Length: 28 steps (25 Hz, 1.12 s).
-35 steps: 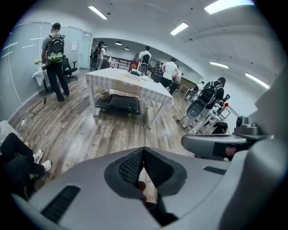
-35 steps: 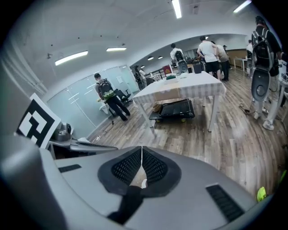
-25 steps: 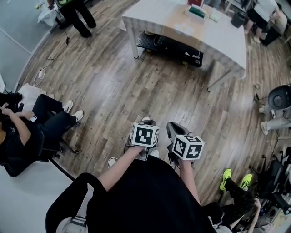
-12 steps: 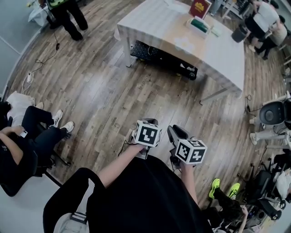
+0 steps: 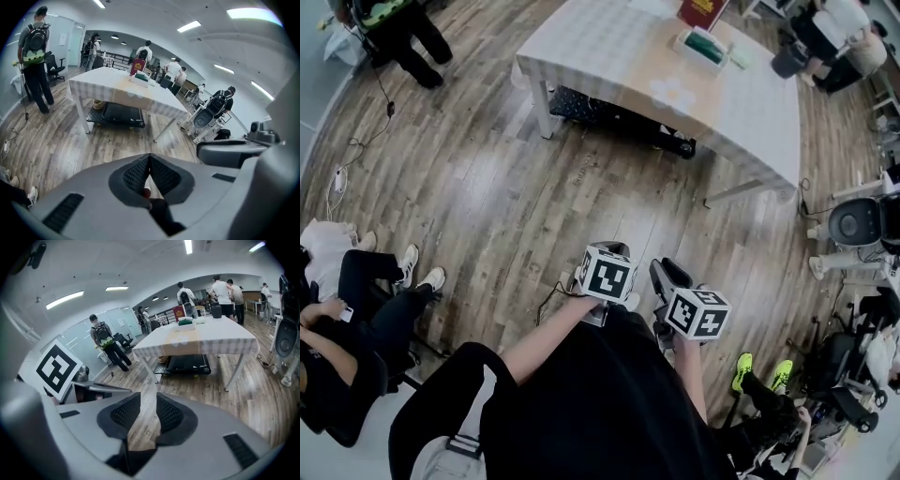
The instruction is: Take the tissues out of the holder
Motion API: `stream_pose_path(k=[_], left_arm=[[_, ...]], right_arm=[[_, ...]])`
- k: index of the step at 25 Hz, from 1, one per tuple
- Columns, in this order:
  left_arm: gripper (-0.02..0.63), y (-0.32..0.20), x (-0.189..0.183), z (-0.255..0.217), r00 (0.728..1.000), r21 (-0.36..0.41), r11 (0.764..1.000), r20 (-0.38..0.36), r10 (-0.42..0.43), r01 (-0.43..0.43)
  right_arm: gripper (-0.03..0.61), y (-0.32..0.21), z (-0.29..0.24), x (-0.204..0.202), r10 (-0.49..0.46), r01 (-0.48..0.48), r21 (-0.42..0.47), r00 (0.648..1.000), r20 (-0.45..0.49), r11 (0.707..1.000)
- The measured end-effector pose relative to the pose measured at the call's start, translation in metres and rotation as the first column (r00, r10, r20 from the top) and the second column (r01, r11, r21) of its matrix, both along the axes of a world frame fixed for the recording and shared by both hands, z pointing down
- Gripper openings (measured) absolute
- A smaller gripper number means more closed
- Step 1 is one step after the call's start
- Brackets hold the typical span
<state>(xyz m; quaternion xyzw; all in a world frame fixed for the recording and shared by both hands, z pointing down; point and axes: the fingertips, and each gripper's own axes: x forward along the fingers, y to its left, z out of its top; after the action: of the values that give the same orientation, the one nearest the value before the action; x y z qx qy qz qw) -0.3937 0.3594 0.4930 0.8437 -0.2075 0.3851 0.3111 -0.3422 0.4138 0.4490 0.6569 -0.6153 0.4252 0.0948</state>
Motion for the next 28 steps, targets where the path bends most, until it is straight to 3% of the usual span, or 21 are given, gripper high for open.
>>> stream_pose_path(k=[7,14,28], left_arm=[[0.008,-0.020,0.040,0.007,0.999,-0.012,0.999,0.003,0.043,-0.043],[0.006,-0.071,0.078,0.014,0.999,0.016,1.000,0.038,-0.007,0.007],[0.006,-0.134,0.230,0.007,0.996,0.052,0.997,0.067,-0.058,0.054]], right_arm=[[0.110,-0.031,0.010,0.034,0.017,-0.017,-0.015,1.000,0.010,1.000],[0.110,-0.088,0.021,0.075,-0.043,0.042,0.013,0.998,0.034,0.999],[0.115,-0.150,0.013,0.228,-0.112,0.109,0.042,0.992,0.050,0.993]])
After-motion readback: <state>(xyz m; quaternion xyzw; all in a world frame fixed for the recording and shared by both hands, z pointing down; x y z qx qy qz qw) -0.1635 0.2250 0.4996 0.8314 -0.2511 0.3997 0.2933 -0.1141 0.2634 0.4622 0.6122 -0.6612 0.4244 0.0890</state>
